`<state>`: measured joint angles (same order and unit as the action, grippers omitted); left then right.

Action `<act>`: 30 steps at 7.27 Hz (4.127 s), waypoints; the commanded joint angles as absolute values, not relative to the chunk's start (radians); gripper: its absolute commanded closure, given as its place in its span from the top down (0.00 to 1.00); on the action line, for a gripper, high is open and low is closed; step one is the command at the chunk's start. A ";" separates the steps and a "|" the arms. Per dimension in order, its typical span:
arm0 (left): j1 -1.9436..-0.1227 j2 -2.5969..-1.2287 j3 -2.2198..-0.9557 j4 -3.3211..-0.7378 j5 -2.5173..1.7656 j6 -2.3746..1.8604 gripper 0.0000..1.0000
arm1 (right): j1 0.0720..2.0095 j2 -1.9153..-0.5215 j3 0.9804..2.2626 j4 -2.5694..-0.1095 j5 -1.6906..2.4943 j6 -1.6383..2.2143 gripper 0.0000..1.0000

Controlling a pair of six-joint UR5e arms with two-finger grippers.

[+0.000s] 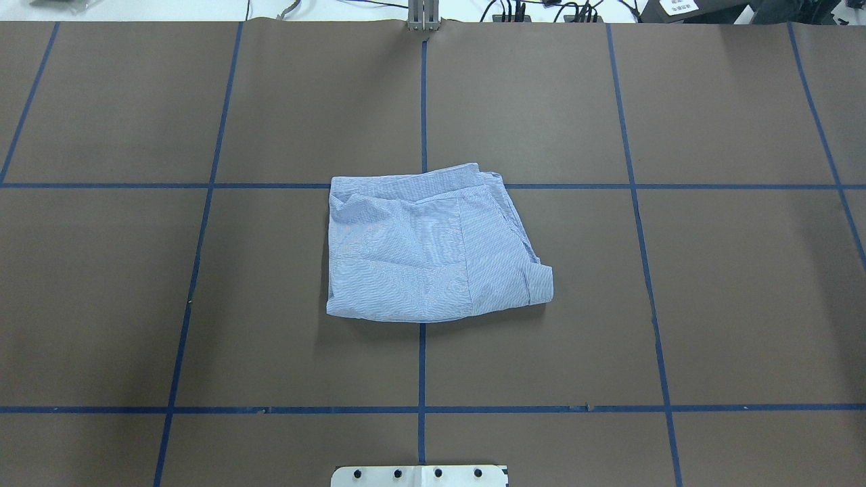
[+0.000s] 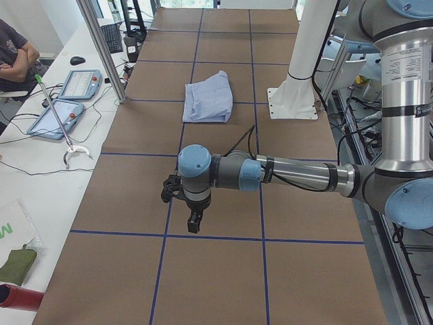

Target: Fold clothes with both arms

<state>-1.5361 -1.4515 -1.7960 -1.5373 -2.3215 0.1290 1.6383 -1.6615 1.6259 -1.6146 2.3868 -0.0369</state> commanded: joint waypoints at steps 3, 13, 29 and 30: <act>-1.540 -1.453 -1.798 -1.539 -2.316 0.126 0.99 | 1.643 -1.664 1.684 -1.605 2.387 0.113 1.00; -1.540 -1.451 -1.798 -1.539 -2.353 -0.005 0.99 | 1.634 -1.661 1.680 -1.608 2.368 0.024 1.00; -1.540 -1.453 -1.792 -1.539 -2.350 -0.002 0.99 | 1.600 -1.660 1.672 -1.611 2.370 0.020 1.00; -1.540 -1.454 -1.790 -1.537 -2.350 -0.002 0.99 | 1.600 -1.660 1.672 -1.611 2.370 0.020 1.00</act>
